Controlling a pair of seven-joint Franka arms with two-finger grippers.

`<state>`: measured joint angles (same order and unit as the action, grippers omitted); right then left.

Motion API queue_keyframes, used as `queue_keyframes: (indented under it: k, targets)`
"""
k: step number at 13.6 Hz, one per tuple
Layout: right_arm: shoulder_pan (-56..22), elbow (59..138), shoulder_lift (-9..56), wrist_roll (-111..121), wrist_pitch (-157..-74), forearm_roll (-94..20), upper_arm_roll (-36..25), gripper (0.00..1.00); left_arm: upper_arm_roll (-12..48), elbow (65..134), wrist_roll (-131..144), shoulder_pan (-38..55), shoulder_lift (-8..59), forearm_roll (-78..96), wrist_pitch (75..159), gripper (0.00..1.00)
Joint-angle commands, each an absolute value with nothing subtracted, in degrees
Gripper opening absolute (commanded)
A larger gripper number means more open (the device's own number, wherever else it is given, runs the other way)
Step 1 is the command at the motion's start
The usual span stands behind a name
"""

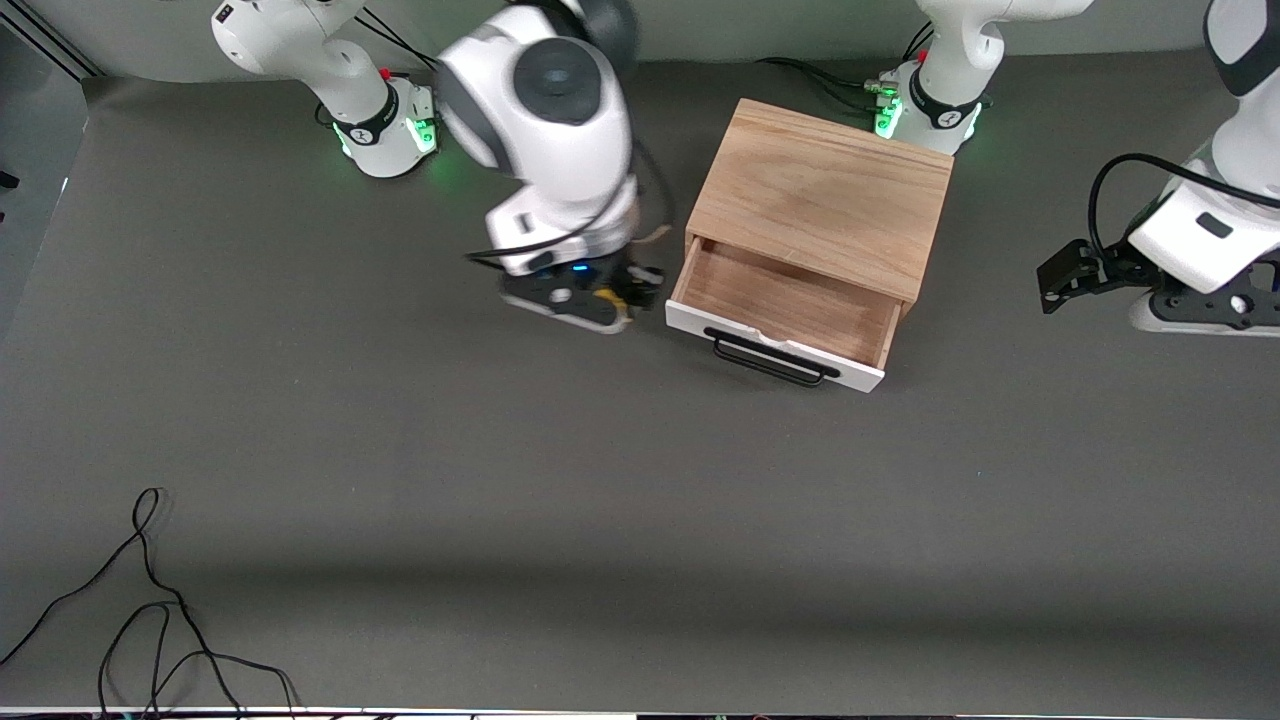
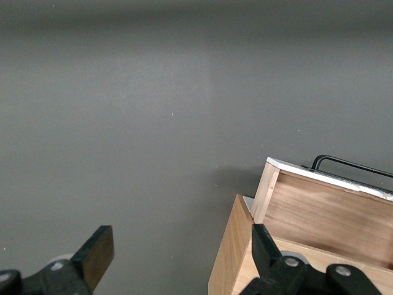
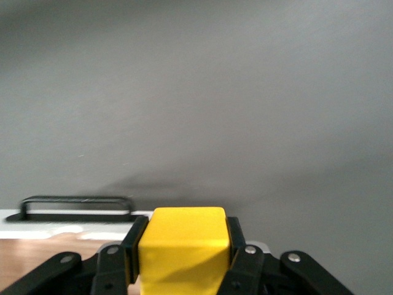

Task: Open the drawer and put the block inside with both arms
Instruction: 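Carry the cube over the drawer with the right gripper while the left gripper withdraws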

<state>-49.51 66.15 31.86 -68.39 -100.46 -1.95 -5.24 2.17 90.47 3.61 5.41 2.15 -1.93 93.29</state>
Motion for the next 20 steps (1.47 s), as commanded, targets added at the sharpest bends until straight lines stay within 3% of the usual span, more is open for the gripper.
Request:
queue_keyframes:
  k: [1,10,20]
  targets:
    - [-52.4,61.3,37.1,-77.1,-103.9,-2.7,-4.0,0.27,2.2,87.6,3.4,5.6,3.7,-2.6,90.6,1.0]
    - [-53.6,60.7,44.9,-81.2,-110.3,-2.5,-0.1,0.26,2.3,88.2,3.4,5.6,3.5,-2.6,90.7,1.0]
    - [-54.2,61.3,47.8,-81.1,-111.8,-2.6,-0.1,0.26,2.2,88.1,3.3,5.5,3.6,-2.6,90.7,1.0]
